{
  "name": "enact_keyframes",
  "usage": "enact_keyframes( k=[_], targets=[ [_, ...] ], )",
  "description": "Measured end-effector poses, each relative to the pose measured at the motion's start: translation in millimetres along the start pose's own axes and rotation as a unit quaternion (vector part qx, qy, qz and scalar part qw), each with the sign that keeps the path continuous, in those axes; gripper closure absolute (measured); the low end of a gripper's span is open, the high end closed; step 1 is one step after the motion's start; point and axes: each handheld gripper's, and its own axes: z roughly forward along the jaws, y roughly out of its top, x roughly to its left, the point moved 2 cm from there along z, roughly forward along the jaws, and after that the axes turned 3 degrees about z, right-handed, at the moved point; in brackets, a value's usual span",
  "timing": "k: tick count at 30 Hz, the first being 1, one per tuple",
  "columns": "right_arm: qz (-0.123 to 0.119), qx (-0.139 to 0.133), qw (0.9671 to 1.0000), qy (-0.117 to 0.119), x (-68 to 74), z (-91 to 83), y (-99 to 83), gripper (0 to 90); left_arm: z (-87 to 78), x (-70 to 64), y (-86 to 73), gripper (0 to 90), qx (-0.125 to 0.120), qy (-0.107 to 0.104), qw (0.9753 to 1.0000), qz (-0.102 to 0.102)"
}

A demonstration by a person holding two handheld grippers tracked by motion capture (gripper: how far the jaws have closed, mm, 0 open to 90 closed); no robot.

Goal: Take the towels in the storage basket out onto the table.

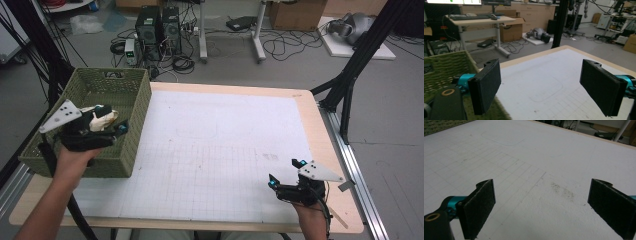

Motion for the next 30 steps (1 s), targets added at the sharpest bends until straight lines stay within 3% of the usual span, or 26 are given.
enact_keyframes(
  k=[6, 7, 8, 11, 15, 19, 20, 22, 25, 26, 27, 28, 29, 30],
  targets=[
    [0.004, 0.011, 0.9999, 0.001, -0.1, 1.4, -0.6, 6.8, -7.4, 33.7, 8.3, 17.4, 0.01, 0.03, 0.9995, -0.004],
    [0.005, 0.011, 0.9999, 0.001, 0.0, 1.8, -0.6, 6.8, -8.2, 46.0, 8.3, 17.3, 0.016, 0.044, 0.9989, -0.009],
    [0.005, 0.011, 0.9999, 0.001, 0.1, 1.9, -0.7, 6.8, -8.2, 46.0, 8.3, 17.4, 0.016, 0.044, 0.9989, -0.009],
    [0.003, 0.012, 0.9999, 0.003, 0.5, 2.9, -0.8, 6.8, -6.2, 68.6, 3.9, 17.4, 0.039, 0.067, 0.9968, -0.016],
    [0.002, 0.014, 0.9999, 0.005, 1.8, 3.9, -1.1, 6.8, 0.1, 82.5, -3.1, 17.5, 0.064, 0.079, 0.9946, -0.022],
    [0.004, 0.015, 0.9999, 0.006, 1.6, 4.4, -1.4, 6.8, 11.4, 100.5, -15.3, 18.3, 0.1, 0.091, 0.9899, -0.043],
    [0.006, 0.015, 0.9999, 0.006, 1.7, 4.6, -1.6, 6.8, 17.2, 109.4, -22.4, 18.3, 0.118, 0.102, 0.9862, -0.054],
    [0.005, 0.017, 0.9998, 0.006, 1.2, 5.0, -2.0, 6.8, 22.3, 116.9, -28.6, 18.3, 0.133, 0.114, 0.9828, -0.059],
    [0.004, 0.017, 0.9998, 0.006, 1.1, 5.7, -2.1, 6.8, 26.7, 122.5, -33.7, 18.3, 0.142, 0.117, 0.9809, -0.064],
    [0.004, 0.016, 0.9998, 0.006, 1.0, 5.8, -2.1, 6.8, 28.8, 124.9, -36.2, 18.3, 0.147, 0.119, 0.9797, -0.066],
    [0.002, 0.016, 0.9999, 0.005, 1.0, 5.8, -2.2, 6.8, 32.5, 129.7, -41.1, 18.3, 0.158, 0.126, 0.9768, -0.072],
    [0.002, 0.016, 0.9999, 0.005, 1.0, 5.8, -2.2, 6.8, 32.5, 129.7, -41.1, 18.3, 0.158, 0.126, 0.9768, -0.072],
    [0.004, 0.018, 0.9998, 0.007, 1.3, 5.8, -2.6, 6.8, 35.4, 133.7, -45.5, 18.3, 0.167, 0.133, 0.9741, -0.074],
    [0.003, 0.019, 0.9998, 0.008, 1.2, 5.8, -2.7, 6.8, 35.4, 133.7, -45.5, 18.3, 0.167, 0.133, 0.9741, -0.074]
  ],
)
